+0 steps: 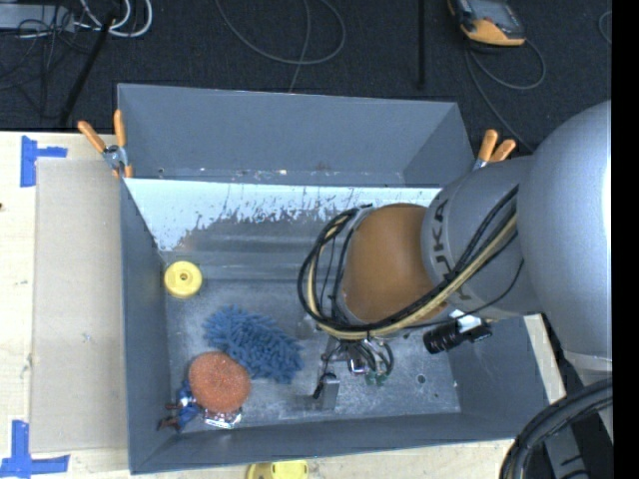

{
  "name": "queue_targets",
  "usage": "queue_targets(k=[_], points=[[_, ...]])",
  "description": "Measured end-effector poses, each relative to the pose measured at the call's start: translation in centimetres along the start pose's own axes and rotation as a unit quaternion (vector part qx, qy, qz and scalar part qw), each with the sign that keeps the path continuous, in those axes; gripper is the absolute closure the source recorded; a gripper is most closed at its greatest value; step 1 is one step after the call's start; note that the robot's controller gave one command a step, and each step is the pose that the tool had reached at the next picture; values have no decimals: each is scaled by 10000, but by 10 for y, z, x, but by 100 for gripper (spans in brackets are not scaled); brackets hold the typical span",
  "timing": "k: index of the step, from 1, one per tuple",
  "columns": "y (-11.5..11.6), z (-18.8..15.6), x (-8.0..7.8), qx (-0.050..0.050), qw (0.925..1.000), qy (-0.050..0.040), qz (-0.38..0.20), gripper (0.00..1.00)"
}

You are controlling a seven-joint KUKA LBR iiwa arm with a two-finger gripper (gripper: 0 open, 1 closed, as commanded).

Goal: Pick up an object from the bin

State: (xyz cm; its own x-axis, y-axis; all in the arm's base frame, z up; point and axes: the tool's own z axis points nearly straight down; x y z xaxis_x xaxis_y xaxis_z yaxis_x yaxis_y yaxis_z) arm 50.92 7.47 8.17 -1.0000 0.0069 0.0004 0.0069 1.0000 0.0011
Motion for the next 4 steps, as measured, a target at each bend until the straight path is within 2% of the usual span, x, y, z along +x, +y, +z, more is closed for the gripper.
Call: queue_targets(k=[1, 2, 3, 4], points=[[44, 6, -12, 11, 9950, -8, -1000, 0], [66, -17, -9, 7, 9990, -7, -440, 100], [66, -17, -9, 8, 9990, -7, -445, 0], [66, -17, -9, 8, 9990, -5, -451, 0]])
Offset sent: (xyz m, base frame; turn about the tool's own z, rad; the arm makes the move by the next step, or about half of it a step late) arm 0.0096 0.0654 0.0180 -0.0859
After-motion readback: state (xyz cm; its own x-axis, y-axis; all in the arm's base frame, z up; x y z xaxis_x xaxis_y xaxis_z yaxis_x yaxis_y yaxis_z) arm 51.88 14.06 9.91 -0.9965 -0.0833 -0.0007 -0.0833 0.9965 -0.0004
